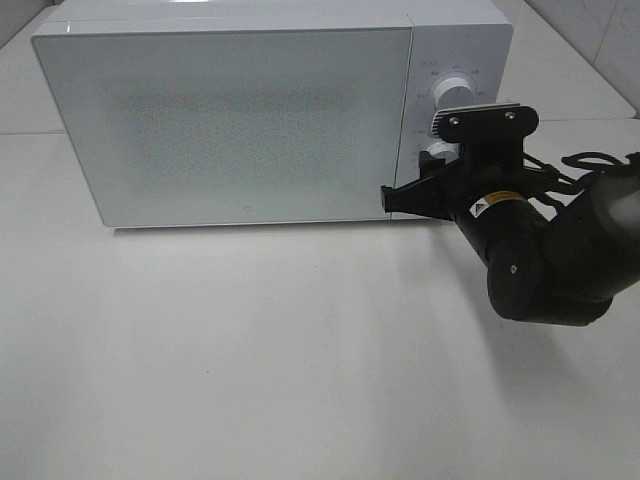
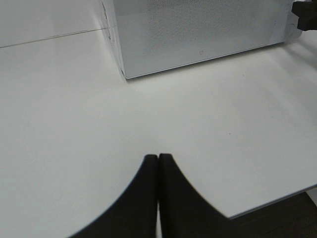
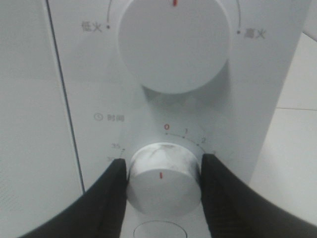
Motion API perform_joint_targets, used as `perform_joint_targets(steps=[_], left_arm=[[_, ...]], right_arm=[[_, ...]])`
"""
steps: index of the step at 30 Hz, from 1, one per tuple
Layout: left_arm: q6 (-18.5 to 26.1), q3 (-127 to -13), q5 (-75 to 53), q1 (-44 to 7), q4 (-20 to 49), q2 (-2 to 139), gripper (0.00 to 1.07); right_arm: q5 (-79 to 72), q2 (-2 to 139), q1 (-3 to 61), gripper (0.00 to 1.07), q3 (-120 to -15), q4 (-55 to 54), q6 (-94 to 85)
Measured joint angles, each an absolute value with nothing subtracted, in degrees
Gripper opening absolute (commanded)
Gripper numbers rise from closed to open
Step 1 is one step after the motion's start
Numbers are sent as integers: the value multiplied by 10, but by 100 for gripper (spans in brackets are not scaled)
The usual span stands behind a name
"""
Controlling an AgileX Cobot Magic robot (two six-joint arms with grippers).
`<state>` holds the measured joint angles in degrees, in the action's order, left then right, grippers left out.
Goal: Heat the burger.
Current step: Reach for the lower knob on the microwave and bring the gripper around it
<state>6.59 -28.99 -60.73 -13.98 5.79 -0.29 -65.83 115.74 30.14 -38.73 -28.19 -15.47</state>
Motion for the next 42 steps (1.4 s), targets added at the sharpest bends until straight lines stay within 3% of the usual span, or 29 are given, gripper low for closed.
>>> perform_joint_targets(steps=[9,31,42], left_arm=[[66,-290,-607,-140,58,-3,0],[66,-290,-607,-140,58,-3,0],[66,-290,-607,-140,58,-3,0]], right_arm=[[-658,1157,301,0,-387,-282,-124],[-652,1157,301,0,-387,-285,490],[-651,1157,301,0,-387,-288,682]])
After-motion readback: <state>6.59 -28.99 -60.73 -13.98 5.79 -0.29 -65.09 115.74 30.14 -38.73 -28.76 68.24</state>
